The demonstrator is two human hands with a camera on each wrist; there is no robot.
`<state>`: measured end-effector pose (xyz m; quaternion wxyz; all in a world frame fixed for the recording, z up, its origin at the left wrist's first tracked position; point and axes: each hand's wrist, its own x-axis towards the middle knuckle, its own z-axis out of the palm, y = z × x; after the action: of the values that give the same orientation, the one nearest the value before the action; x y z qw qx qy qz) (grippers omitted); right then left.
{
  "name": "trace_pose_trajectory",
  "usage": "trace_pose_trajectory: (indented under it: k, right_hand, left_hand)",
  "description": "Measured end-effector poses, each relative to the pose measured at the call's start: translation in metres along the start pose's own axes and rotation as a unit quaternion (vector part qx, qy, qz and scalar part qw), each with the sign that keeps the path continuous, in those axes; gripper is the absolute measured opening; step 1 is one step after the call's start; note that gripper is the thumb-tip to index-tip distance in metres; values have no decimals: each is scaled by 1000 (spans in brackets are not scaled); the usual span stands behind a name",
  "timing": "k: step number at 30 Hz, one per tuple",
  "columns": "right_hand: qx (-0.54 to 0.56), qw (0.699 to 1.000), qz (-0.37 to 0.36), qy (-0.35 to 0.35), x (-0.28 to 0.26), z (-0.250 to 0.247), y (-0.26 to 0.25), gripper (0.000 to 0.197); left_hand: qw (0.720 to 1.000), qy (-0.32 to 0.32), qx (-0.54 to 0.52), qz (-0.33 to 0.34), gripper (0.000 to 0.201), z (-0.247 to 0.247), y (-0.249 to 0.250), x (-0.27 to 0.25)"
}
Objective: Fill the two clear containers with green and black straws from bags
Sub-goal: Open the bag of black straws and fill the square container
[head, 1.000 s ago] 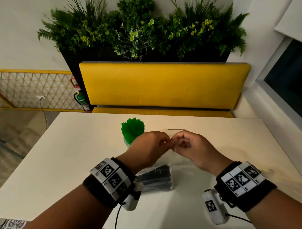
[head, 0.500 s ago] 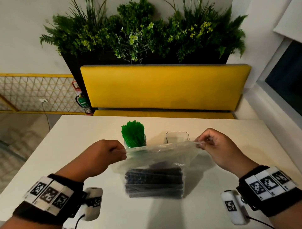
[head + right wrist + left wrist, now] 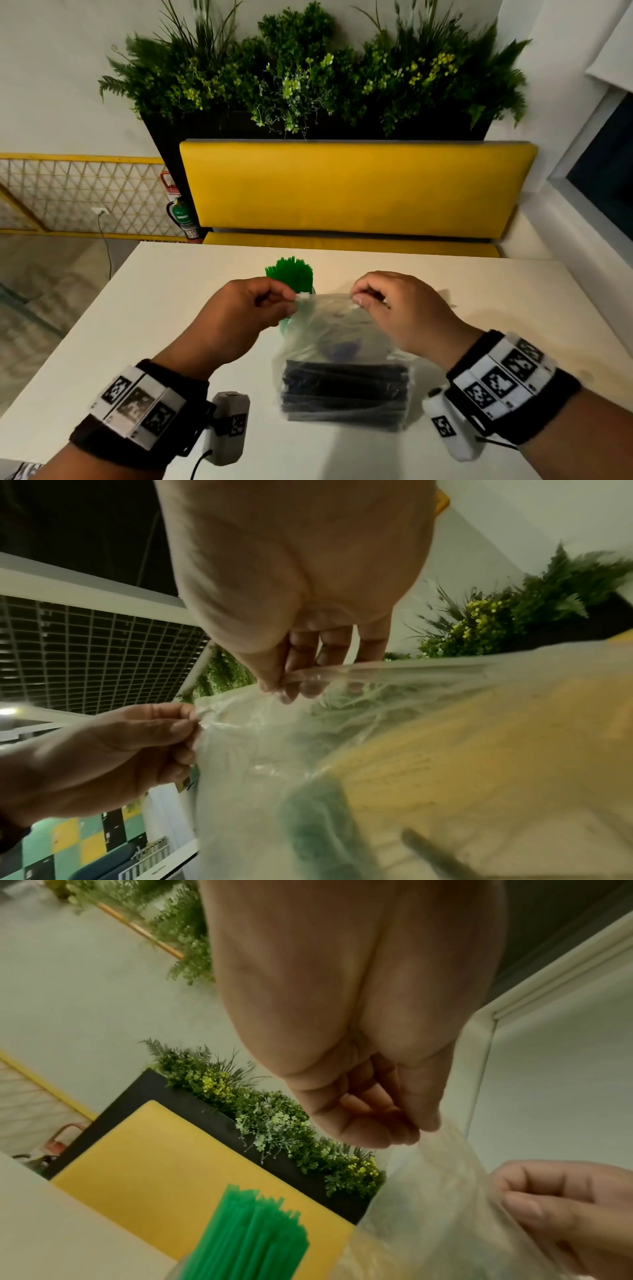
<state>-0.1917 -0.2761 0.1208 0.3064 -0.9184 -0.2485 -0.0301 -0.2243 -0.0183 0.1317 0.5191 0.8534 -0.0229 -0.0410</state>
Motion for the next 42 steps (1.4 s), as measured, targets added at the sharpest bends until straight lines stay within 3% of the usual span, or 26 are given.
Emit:
trace_pose_trajectory:
  k: [3, 8, 15, 19, 23, 30, 33, 36, 42]
  right_hand:
    - [-8, 1000, -12, -28, 1, 5, -3, 10]
    - [2, 999, -28, -23, 11, 9, -10, 6]
    - [13, 999, -15, -28, 11, 9, -6, 7]
    - [50, 998, -44, -22, 21, 11, -27, 30]
    - [47, 997, -53, -4, 33, 15, -35, 13]
    - [37, 997, -65, -22, 34, 14, -26, 6]
    - [10, 999, -37, -35, 29, -1, -10, 6]
    - [-5, 998, 44, -51, 12, -21, 26, 2]
    - [-37, 990, 116, -75, -23, -34, 63, 17]
  left_hand:
    - [999, 27, 27, 16, 9, -2, -6, -2]
    - [995, 80, 46, 44, 36, 9, -9, 6]
    - [996, 64, 28, 63, 6, 14, -18, 12]
    - [996, 22, 29, 80, 5, 21, -13, 12]
    - [992, 25, 64, 103, 9, 23, -11, 12]
    - [994, 24, 61, 92, 10, 11, -22, 10]
    - [996, 62, 20, 69, 10, -4, -26, 14]
    - [995, 94, -26, 23, 11, -23, -35, 15]
    - [997, 56, -47, 36, 12, -16, -42, 12]
